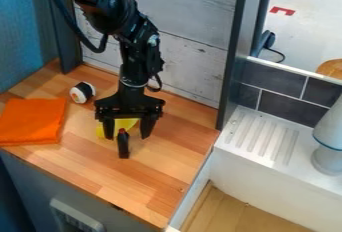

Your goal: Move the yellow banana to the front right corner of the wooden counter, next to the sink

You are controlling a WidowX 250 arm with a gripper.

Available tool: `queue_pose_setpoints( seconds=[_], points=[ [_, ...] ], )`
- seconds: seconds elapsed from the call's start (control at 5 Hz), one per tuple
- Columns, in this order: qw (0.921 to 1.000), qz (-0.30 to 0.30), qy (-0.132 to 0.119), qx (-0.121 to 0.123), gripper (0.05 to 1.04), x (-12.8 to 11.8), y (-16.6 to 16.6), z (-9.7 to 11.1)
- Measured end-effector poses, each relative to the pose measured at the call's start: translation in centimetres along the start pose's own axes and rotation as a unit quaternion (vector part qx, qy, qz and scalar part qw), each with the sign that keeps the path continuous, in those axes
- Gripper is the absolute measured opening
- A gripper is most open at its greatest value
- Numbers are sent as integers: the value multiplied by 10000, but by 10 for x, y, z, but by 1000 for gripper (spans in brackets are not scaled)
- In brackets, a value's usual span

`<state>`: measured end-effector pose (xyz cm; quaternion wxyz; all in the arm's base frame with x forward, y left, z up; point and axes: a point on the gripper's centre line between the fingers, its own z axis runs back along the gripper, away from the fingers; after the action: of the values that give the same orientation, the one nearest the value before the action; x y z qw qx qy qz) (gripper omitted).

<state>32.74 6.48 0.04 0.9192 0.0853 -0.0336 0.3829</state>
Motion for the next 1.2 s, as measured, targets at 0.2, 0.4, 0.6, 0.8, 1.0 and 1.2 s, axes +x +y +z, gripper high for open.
queue_pose_setpoints(
  seconds=[0.2,0.4,0.6,0.8,1.0,1.2],
  points=[
    [9999,-11,133,93,1000,-5,2,-10],
    [9999,-53,138,21,1001,-6,3,-1],
    [9996,-9,65,-262,1001,-2,1,20],
    [9985,176,-16,-518,1001,7,11,42],
    [9972,84,89,-732,1001,7,21,65],
    [9955,-494,119,-799,1000,14,23,68]
  ],
)
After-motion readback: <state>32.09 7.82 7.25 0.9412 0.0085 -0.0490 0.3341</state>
